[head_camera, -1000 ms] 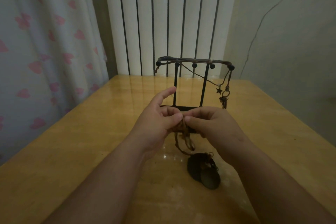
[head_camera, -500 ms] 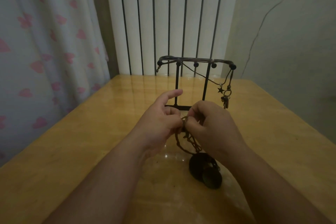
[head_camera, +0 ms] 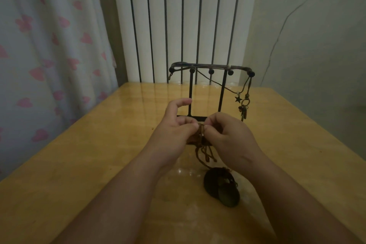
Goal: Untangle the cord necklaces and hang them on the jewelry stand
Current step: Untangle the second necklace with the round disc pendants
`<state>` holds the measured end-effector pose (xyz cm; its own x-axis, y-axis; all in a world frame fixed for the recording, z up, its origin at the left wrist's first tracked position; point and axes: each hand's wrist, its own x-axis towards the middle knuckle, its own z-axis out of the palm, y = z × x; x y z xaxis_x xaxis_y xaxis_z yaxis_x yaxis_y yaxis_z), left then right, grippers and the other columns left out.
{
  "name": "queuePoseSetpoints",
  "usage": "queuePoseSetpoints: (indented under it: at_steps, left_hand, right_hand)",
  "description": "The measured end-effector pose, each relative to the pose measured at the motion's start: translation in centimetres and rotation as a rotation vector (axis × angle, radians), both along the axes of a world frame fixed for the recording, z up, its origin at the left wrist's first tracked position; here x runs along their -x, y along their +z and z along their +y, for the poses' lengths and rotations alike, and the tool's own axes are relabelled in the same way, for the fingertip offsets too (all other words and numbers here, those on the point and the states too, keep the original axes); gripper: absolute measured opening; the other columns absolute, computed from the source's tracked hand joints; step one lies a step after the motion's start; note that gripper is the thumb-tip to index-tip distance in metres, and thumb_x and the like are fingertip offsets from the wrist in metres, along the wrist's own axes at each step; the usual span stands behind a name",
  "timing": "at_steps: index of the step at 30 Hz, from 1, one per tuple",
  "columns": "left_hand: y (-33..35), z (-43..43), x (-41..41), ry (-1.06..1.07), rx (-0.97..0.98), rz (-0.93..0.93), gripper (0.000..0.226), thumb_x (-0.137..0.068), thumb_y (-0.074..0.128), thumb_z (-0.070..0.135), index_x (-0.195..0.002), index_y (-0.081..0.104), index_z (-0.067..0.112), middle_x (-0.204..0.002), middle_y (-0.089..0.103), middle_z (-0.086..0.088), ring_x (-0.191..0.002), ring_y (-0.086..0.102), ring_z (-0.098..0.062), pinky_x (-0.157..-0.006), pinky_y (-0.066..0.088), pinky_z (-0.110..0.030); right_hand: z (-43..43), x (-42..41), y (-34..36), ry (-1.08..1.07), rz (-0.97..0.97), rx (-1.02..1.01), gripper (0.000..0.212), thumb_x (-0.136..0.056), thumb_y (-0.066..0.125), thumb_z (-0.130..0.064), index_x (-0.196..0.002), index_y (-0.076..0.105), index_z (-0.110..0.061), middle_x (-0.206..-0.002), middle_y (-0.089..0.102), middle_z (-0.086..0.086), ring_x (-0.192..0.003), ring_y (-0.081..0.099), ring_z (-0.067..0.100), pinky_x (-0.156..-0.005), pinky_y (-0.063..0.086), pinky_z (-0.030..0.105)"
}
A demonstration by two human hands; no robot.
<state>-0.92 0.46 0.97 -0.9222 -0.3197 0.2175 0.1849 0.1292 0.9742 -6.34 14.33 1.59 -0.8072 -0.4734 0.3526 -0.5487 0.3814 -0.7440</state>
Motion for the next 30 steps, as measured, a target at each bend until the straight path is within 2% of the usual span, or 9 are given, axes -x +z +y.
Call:
queuePoseSetpoints:
  at_steps: [4, 7, 9, 11, 14, 16, 20, 24, 30]
  left_hand:
    - [-0.1, -0.2, -0.1, -0.041, 0.018, 0.004, 0.059, -0.091, 0.06, 0.005, -0.132, 0.04, 0.043, -0.086, 0.068, -0.002, -0.091, 0.07, -0.027, -0.093, 0.055, -0.052]
    - [0.3, -0.1, -0.4, -0.081, 0.068, -0.034, 0.055, -0.092, 0.057, 0.002, -0.131, 0.039, 0.036, -0.078, 0.064, -0.001, -0.071, 0.066, -0.018, -0.074, 0.059, -0.037]
    - [0.4, 0.0, -0.5, -0.096, 0.155, -0.097, 0.045, -0.091, 0.056, 0.004, -0.124, 0.043, 0.032, -0.072, 0.058, 0.0, -0.061, 0.056, -0.013, -0.06, 0.051, -0.03]
    - [0.5, 0.0, -0.6, -0.098, 0.202, -0.171, 0.035, -0.091, 0.056, 0.007, -0.115, 0.049, 0.031, -0.07, 0.055, 0.003, -0.06, 0.049, -0.011, -0.053, 0.042, -0.028]
    - [0.6, -0.2, -0.7, -0.067, 0.266, -0.252, 0.017, -0.09, 0.058, 0.011, -0.092, 0.066, 0.026, -0.068, 0.057, 0.004, -0.059, 0.051, -0.011, -0.054, 0.045, -0.028]
    - [0.5, -0.2, -0.8, -0.015, 0.264, -0.263, 0.02, -0.091, 0.059, 0.014, -0.076, 0.07, 0.023, -0.065, 0.06, 0.002, -0.057, 0.056, -0.01, -0.059, 0.053, -0.028]
    - [0.2, -0.4, -0.7, 0.096, 0.086, -0.218, 0.008, -0.092, 0.064, 0.013, -0.092, 0.072, 0.017, -0.082, 0.07, -0.005, -0.067, 0.067, -0.013, -0.065, 0.058, -0.026]
    - [0.3, -0.3, -0.8, 0.012, 0.024, -0.265, 0.013, -0.093, 0.062, 0.015, -0.087, 0.074, 0.015, -0.08, 0.069, -0.005, -0.072, 0.065, -0.017, -0.068, 0.057, -0.029]
    - [0.2, 0.3, -0.6, 0.055, 0.173, -0.269, 0.022, -0.095, 0.051, 0.025, -0.079, 0.062, 0.015, -0.07, 0.053, -0.002, -0.067, 0.051, -0.02, -0.066, 0.046, -0.037]
  right_hand:
    - [0.1, -0.1, 0.1, 0.015, 0.018, 0.0, 0.008, -0.091, 0.054, -0.03, -0.086, 0.06, -0.029, -0.081, 0.063, -0.007, -0.077, 0.061, 0.01, -0.07, 0.058, 0.032]
    - [0.3, -0.2, 0.1, 0.022, 0.046, -0.034, 0.007, -0.091, 0.055, -0.03, -0.085, 0.058, -0.03, -0.079, 0.062, -0.008, -0.072, 0.06, 0.008, -0.063, 0.055, 0.027]
    - [0.3, -0.4, 0.2, 0.013, 0.135, -0.127, 0.007, -0.092, 0.055, -0.031, -0.084, 0.054, -0.032, -0.079, 0.057, -0.011, -0.07, 0.055, 0.006, -0.061, 0.05, 0.023]
    - [0.3, -0.5, 0.4, 0.01, 0.263, -0.262, 0.008, -0.093, 0.054, -0.031, -0.086, 0.052, -0.031, -0.083, 0.052, -0.012, -0.074, 0.05, 0.006, -0.065, 0.047, 0.022]
    - [-0.1, -0.6, 0.4, 0.016, 0.369, -0.362, 0.005, -0.095, 0.051, -0.032, -0.092, 0.053, -0.029, -0.09, 0.05, -0.012, -0.081, 0.047, 0.007, -0.073, 0.047, 0.023]
    - [-0.3, -0.6, 0.2, 0.015, 0.343, -0.334, 0.005, -0.096, 0.051, -0.032, -0.092, 0.052, -0.03, -0.091, 0.05, -0.012, -0.081, 0.048, 0.007, -0.073, 0.047, 0.024]
    - [-0.3, -0.3, -0.4, 0.014, 0.163, -0.151, 0.007, -0.096, 0.052, -0.031, -0.089, 0.053, -0.035, -0.086, 0.056, -0.013, -0.075, 0.055, 0.004, -0.062, 0.043, 0.018]
    - [-0.1, 0.2, -0.8, 0.032, 0.062, -0.085, 0.01, -0.096, 0.054, -0.03, -0.089, 0.054, -0.038, -0.086, 0.061, -0.013, -0.077, 0.059, 0.002, -0.063, 0.046, 0.017]
    - [-0.1, -0.1, -0.6, 0.047, 0.076, -0.092, 0.01, -0.095, 0.053, -0.031, -0.086, 0.054, -0.035, -0.08, 0.06, -0.011, -0.072, 0.058, 0.003, -0.059, 0.046, 0.017]
